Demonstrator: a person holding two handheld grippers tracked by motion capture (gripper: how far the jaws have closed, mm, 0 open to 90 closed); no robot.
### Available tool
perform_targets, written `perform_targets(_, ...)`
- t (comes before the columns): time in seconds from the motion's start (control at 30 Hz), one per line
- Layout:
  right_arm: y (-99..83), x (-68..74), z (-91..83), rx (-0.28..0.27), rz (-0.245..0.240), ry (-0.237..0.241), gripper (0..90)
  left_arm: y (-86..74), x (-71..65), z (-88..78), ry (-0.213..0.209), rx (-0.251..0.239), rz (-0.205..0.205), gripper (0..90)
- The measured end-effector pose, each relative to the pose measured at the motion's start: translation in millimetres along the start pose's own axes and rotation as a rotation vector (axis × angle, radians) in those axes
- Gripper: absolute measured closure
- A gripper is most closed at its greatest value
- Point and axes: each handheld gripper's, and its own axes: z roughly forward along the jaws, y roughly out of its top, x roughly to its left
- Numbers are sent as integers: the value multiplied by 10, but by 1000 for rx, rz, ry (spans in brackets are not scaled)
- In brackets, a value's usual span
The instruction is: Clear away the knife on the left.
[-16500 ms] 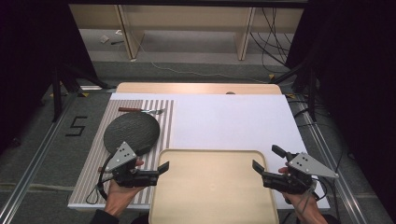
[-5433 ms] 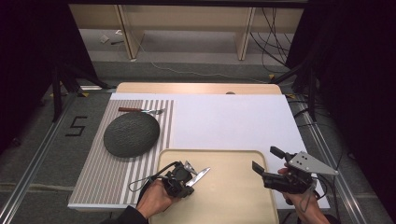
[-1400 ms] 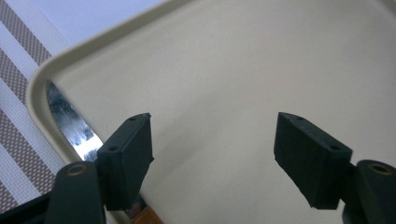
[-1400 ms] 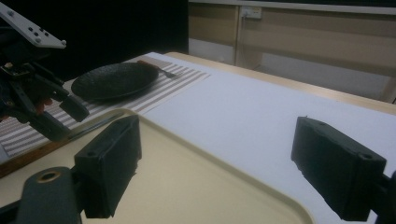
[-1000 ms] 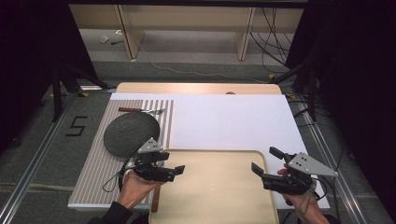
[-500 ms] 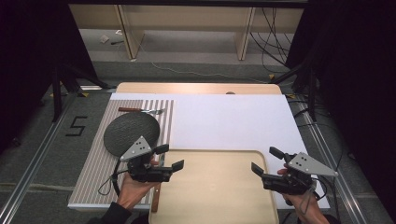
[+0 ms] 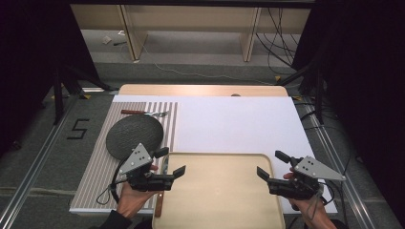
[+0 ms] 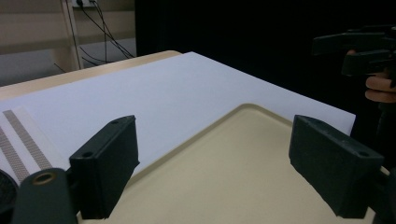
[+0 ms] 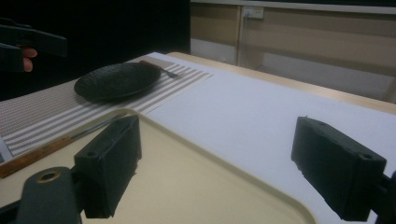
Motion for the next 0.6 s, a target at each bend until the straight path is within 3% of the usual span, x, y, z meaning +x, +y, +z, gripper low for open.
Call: perform_targets(0.6, -2, 1, 7, -2, 1, 2, 169, -15, 54, 25, 3, 32, 0, 156)
